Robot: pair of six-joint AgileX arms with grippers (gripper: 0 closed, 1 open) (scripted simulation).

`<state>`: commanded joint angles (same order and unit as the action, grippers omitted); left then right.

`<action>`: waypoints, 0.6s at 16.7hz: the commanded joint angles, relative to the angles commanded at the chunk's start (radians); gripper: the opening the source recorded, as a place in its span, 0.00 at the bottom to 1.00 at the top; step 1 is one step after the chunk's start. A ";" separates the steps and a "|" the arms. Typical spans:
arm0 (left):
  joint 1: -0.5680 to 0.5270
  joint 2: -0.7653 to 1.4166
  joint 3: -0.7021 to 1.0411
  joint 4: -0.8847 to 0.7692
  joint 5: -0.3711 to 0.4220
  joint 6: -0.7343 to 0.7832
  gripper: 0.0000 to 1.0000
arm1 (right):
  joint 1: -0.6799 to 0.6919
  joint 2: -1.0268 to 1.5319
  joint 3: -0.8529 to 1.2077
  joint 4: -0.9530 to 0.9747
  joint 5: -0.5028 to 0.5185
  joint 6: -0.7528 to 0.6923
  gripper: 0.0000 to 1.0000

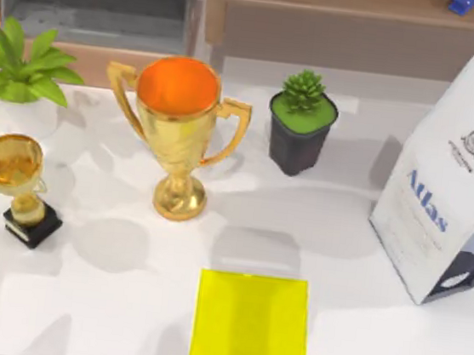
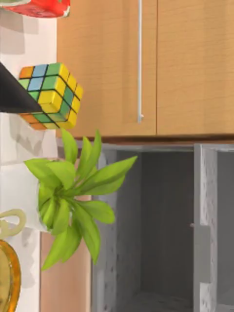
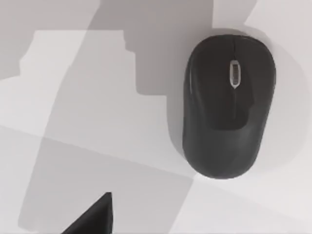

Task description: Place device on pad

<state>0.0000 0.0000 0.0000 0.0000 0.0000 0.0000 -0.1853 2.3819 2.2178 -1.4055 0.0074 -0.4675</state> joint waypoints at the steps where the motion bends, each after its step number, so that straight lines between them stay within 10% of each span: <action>1: 0.000 0.000 0.000 0.000 0.000 0.000 1.00 | 0.000 0.000 0.000 0.000 0.000 0.000 1.00; 10: 0.000 0.000 0.000 0.000 0.000 0.000 1.00 | 0.003 0.022 -0.147 0.172 0.000 0.003 1.00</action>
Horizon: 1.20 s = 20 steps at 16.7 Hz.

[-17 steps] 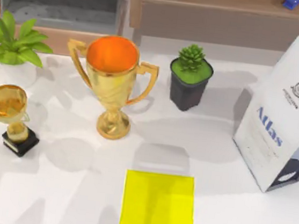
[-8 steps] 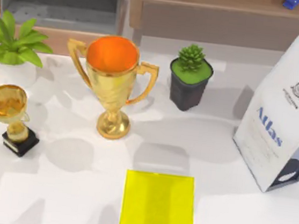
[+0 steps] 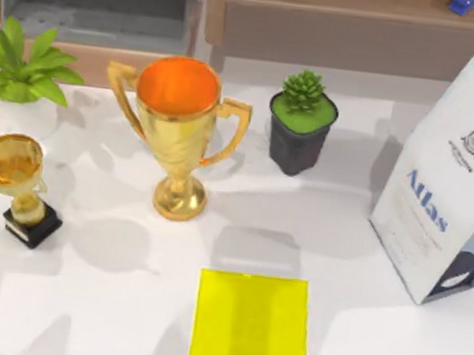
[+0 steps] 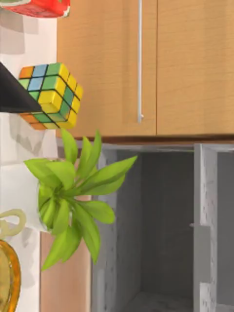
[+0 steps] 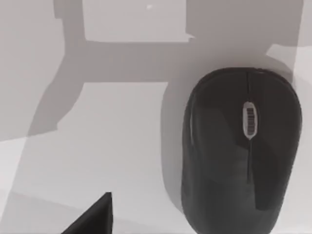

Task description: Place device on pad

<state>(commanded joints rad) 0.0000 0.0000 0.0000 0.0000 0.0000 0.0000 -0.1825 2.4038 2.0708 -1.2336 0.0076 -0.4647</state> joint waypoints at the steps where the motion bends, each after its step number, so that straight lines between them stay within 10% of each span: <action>1: 0.000 0.000 0.000 0.000 0.000 0.000 1.00 | 0.000 0.007 -0.041 0.055 0.000 0.000 1.00; 9: 0.000 0.000 0.000 0.000 0.000 0.000 1.00 | -0.001 0.031 -0.157 0.185 0.001 -0.001 1.00; 20: 0.000 0.000 0.000 0.000 0.000 0.000 1.00 | -0.001 0.031 -0.157 0.185 0.001 -0.001 0.17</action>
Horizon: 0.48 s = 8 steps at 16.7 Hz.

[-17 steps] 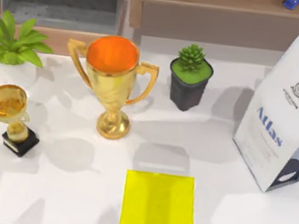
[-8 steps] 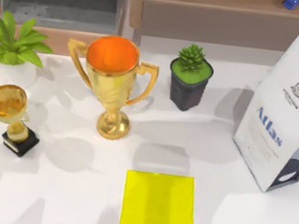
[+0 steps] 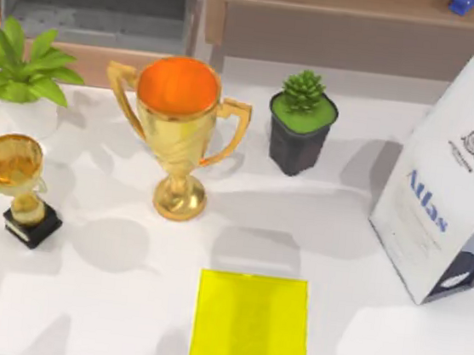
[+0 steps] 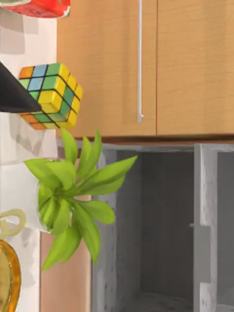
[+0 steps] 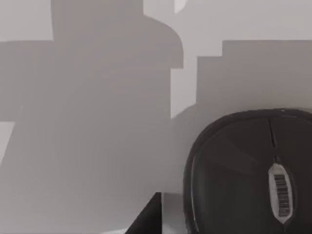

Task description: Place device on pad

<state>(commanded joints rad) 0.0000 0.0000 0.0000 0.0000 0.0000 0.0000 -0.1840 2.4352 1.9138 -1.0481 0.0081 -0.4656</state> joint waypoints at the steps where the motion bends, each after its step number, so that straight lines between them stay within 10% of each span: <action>1: 0.000 0.000 0.000 0.000 0.000 0.000 1.00 | 0.000 0.000 0.000 0.000 0.000 0.000 0.10; 8: 0.000 0.000 0.000 0.000 0.000 0.000 1.00 | 0.000 0.000 0.000 0.000 0.000 0.000 0.00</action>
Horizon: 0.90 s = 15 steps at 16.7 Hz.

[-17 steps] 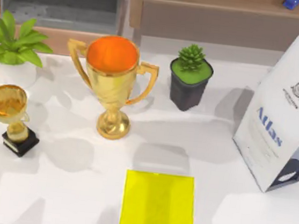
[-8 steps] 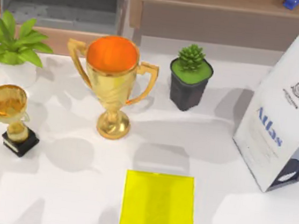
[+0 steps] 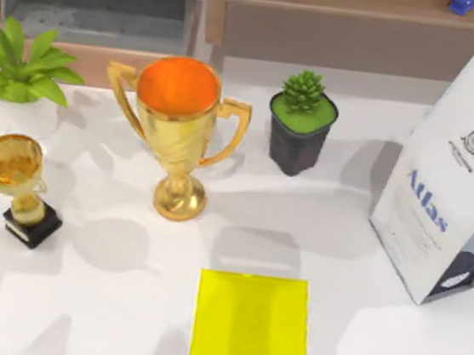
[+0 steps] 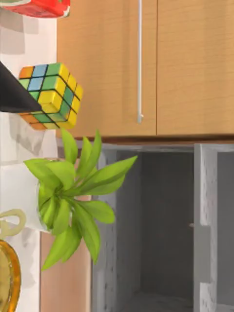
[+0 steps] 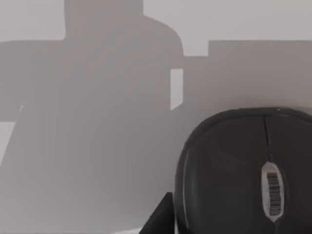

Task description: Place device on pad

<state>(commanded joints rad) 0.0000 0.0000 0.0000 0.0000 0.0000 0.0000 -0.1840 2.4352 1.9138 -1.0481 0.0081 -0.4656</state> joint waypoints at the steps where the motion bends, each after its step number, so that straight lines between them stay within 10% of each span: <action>1: 0.000 0.000 0.000 0.000 0.000 0.000 1.00 | 0.000 0.000 0.000 0.000 0.000 0.000 0.00; 15: 0.000 0.000 0.000 0.000 0.000 0.000 1.00 | 0.002 -0.062 0.339 -0.382 -0.013 0.006 0.00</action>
<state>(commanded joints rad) 0.0000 0.0000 0.0000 0.0000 0.0000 0.0000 -0.1823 2.3736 2.2528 -1.4305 -0.0048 -0.4598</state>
